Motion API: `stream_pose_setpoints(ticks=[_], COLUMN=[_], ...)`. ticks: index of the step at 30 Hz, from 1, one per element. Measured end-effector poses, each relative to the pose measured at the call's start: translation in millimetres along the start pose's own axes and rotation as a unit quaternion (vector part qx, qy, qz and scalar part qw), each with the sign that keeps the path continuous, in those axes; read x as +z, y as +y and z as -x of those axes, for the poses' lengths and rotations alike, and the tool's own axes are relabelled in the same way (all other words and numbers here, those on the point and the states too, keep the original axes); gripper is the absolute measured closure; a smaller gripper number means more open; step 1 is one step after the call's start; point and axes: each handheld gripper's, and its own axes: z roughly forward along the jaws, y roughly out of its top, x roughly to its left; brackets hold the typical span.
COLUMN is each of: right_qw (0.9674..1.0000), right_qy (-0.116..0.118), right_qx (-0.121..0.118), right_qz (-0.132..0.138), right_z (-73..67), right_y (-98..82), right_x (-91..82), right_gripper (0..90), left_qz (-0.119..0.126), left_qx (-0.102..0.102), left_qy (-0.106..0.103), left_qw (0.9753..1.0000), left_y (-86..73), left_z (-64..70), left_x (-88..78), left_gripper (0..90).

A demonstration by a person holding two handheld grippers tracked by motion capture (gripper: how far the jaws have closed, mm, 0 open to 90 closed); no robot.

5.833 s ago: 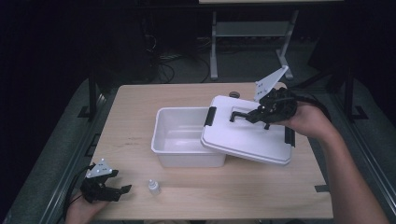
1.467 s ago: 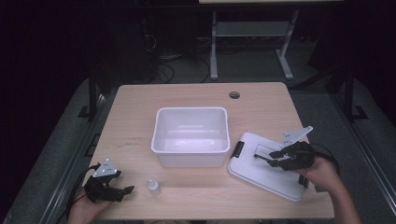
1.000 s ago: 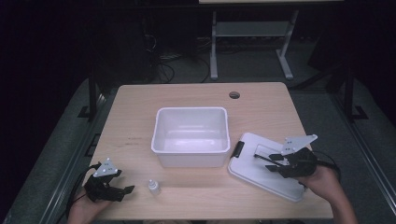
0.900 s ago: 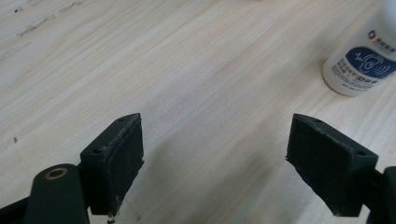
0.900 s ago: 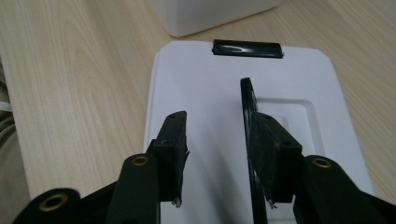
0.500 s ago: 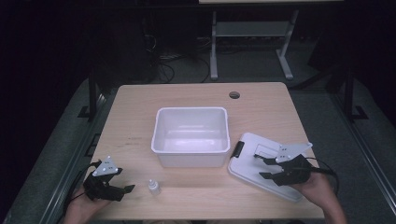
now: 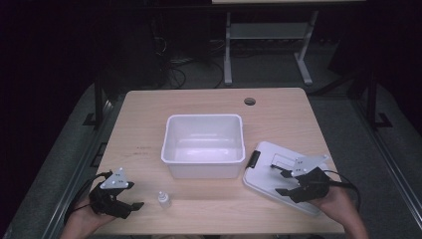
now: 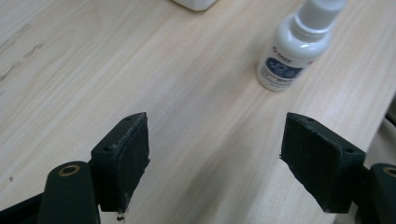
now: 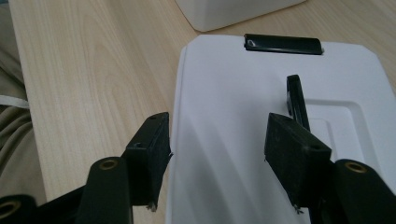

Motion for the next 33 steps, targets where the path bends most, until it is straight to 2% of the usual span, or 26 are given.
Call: stream_pose_setpoints(ticks=[1, 3, 9, 10, 14, 15, 21, 23, 25, 33], right_qw=[1.0, 1.0, 1.0, 1.0, 1.0, 1.0, 1.0, 1.0, 1.0, 1.0], right_qy=[0.0, -0.001, 0.001, 0.001, 0.002, 0.002, 0.001, 0.0, 0.0, -0.001], right_qx=[0.0, 0.0, 0.001, 0.001, 0.001, 0.001, 0.0, -0.001, 0.001, -0.003], right_qz=[0.0, -0.001, -0.007, -0.006, -0.005, -0.005, -0.006, -0.006, -0.005, -0.005], right_z=[0.0, -0.2, -1.2, -1.4, -1.9, -2.0, -2.2, -2.0, -2.2, -1.8], right_y=[0.0, -0.2, -0.5, -0.5, -0.5, -0.5, -0.4, -0.5, -0.6, -0.8], right_x=[0.0, -0.3, 1.8, 1.9, 1.8, 1.9, 1.1, 0.6, -0.3, -0.4], right_gripper=[39.8, 38.6, 35.2, 35.1, 34.5, 34.1, 33.4, 33.3, 33.0, 32.1], left_qz=[0.0, -0.006, -0.018, -0.022, -0.031, -0.04, -0.064, -0.064, -0.074, -0.087], left_qx=[0.0, 0.011, 0.028, 0.036, 0.05, 0.059, 0.083, 0.085, 0.094, 0.113], left_qy=[0.0, -0.013, -0.024, -0.03, -0.033, -0.035, -0.039, -0.039, -0.041, -0.048], left_qw=[1.0, 0.9998, 0.9991, 0.9986, 0.9977, 0.9969, 0.9937, 0.9936, 0.992, 0.9886], left_y=[0.0, 3.8, 12.2, 16.3, 23.7, 28.9, 44.4, 45.9, 51.1, 65.2], left_z=[0.0, 1.1, 5.2, 7.1, 10.8, 13.0, 18.4, 18.9, 20.1, 24.4], left_x=[0.0, -1.8, -6.5, -8.6, -11.4, -12.1, -11.7, -11.3, -10.5, -6.2], left_gripper=[23.3, 23.6, 25.2, 26.4, 26.4, 26.4, 26.5, 26.6, 26.6, 29.3])
